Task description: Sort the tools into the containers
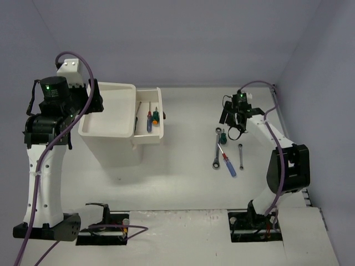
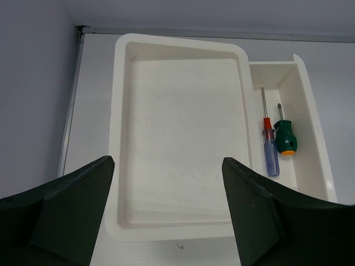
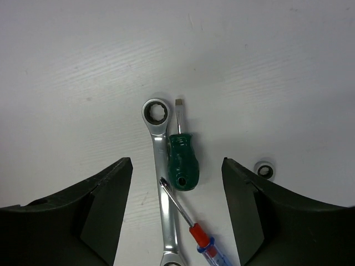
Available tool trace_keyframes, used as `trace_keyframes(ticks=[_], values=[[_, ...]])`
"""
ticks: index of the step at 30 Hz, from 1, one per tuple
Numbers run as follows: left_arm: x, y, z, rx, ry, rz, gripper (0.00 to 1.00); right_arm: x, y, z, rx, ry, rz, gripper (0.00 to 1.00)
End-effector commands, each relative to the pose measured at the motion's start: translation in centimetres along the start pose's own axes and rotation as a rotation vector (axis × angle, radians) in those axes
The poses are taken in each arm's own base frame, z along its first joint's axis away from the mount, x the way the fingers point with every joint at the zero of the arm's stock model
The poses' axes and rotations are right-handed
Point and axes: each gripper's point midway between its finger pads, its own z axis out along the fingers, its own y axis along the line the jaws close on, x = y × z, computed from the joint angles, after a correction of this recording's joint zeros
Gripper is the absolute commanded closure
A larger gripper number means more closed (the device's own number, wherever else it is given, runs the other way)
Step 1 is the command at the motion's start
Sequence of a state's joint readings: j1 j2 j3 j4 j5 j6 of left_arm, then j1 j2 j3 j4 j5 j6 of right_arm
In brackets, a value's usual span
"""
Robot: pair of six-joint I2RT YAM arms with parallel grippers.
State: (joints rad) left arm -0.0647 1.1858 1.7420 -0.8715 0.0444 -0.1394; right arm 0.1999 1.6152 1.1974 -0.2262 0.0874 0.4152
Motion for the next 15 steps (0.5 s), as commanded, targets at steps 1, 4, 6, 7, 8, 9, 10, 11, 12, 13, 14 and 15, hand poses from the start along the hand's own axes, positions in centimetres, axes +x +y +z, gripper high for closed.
trace_keyframes(ticks=[1,4,6,7,8,9,10,11,12,13,14,15], values=[[-2.0,-0.4,-0.7,0.014,-0.075,-0.006,0.25,1.9,1.0,2.2,-0.053,0.074,-0.027,0.39],[-1.8,-0.4,-0.6,0.015,-0.071,-0.005,0.25,3.3,0.4,3.8,-0.028,0.112,-0.029,0.42],[-1.9,-0.4,-0.7,0.015,-0.073,-0.005,0.25,4.3,0.1,4.8,-0.015,0.135,-0.035,0.44],[-1.8,-0.4,-0.6,0.015,-0.07,-0.005,0.25,4.6,-0.1,5.2,-0.009,0.143,-0.037,0.45],[-1.7,-0.4,-0.6,0.015,-0.068,-0.003,0.25,5.0,-0.2,5.5,-0.006,0.152,-0.038,0.46],[-1.7,-0.4,-0.6,0.015,-0.068,-0.002,0.25,5.3,-0.3,5.7,-0.004,0.162,-0.037,0.47],[-1.7,-0.3,-0.6,0.013,-0.069,-0.001,0.25,5.6,-0.4,5.9,0.0,0.167,-0.037,0.5],[-1.7,-0.3,-0.6,0.011,-0.069,-0.001,0.25,5.8,-0.6,6.0,0.005,0.17,-0.036,0.52],[-1.7,-0.3,-0.6,0.011,-0.068,-0.001,0.25,6.0,-0.8,6.1,0.011,0.173,-0.036,0.56],[-1.7,-0.3,-0.6,0.01,-0.067,-0.001,0.25,6.2,-1.0,6.1,0.015,0.176,-0.036,0.58],[-1.6,-0.3,-0.6,0.01,-0.066,0.0,0.25,6.4,-1.1,6.1,0.017,0.177,-0.037,0.6],[-1.6,-0.3,-0.5,0.01,-0.064,0.0,0.25,6.7,-1.3,6.2,0.019,0.184,-0.037,0.63]])
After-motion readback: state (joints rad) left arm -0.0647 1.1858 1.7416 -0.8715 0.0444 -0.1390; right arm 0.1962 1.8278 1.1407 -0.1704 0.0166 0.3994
